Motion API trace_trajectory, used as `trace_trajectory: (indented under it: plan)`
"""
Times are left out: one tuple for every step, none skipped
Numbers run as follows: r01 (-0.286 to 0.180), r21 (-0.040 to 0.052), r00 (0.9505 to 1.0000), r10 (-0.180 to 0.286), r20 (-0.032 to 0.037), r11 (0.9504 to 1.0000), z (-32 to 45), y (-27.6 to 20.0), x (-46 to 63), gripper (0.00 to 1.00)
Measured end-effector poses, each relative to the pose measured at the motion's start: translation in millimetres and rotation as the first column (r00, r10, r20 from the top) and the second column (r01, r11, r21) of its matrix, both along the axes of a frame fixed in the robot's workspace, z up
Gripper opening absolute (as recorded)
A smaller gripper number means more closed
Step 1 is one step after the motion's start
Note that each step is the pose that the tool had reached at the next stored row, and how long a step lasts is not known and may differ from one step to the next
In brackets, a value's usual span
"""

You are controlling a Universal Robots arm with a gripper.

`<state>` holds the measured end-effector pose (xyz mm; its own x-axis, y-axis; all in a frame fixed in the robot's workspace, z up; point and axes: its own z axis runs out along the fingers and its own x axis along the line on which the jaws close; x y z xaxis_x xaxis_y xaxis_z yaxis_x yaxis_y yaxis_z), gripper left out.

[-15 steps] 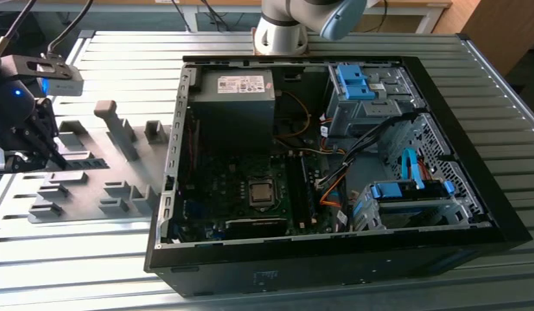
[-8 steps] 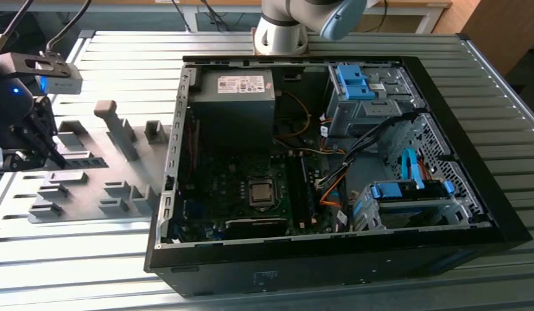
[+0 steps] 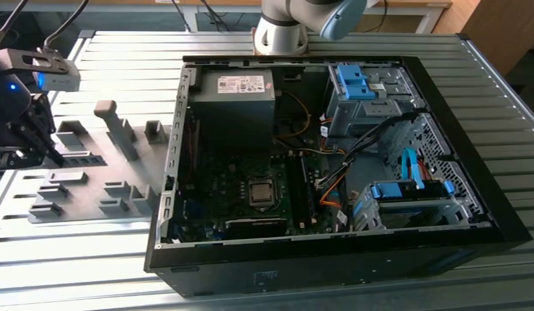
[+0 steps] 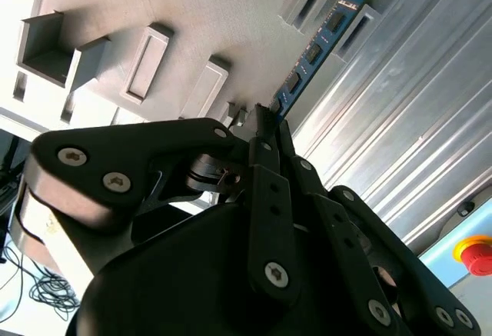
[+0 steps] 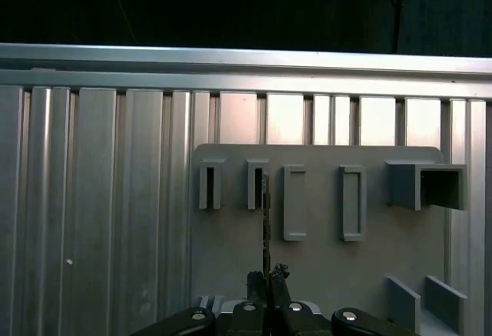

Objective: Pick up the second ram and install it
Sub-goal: 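Pick up the second ram and move it above second insertion slot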

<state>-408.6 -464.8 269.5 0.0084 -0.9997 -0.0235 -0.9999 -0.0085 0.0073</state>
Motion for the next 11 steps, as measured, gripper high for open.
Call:
trace_trajectory:
  plan:
    - [0.0,0.0001,1.0,0.0,0.0001,1.0,0.4,0.0,0.0,0.14]
    - [0.0,0.0,1.0,0.0,0.0001,1.0,0.8,0.0,0.0,0.14]
    - [0.0,-0.0001,1.0,0.0,-0.0001,1.0,1.4,0.0,0.0,0.14]
    - [0.0,0.0,1.0,0.0,-0.0001,1.0,1.8,0.0,0.0,0.14]
    - [0.0,-0.0001,1.0,0.0,0.0,1.0,2.3,0.0,0.0,0.14]
    - [0.0,-0.0001,1.0,0.0,-0.0001,1.0,2.8,0.0,0.0,0.14]
    - [0.0,0.0,1.0,0.0,0.0,1.0,3.3,0.0,0.0,0.14]
    - [0.0,0.0,1.0,0.0,0.0001,1.0,3.6,0.0,0.0,0.14]
    - [0.0,0.0001,1.0,0.0,0.0001,1.0,4.0,0.0,0.0,0.14]
    - [0.0,-0.0001,1.0,0.0,-0.0001,1.0,4.5,0.0,0.0,0.14]
    - [0.0,-0.0001,1.0,0.0,-0.0001,1.0,5.0,0.0,0.0,0.14]
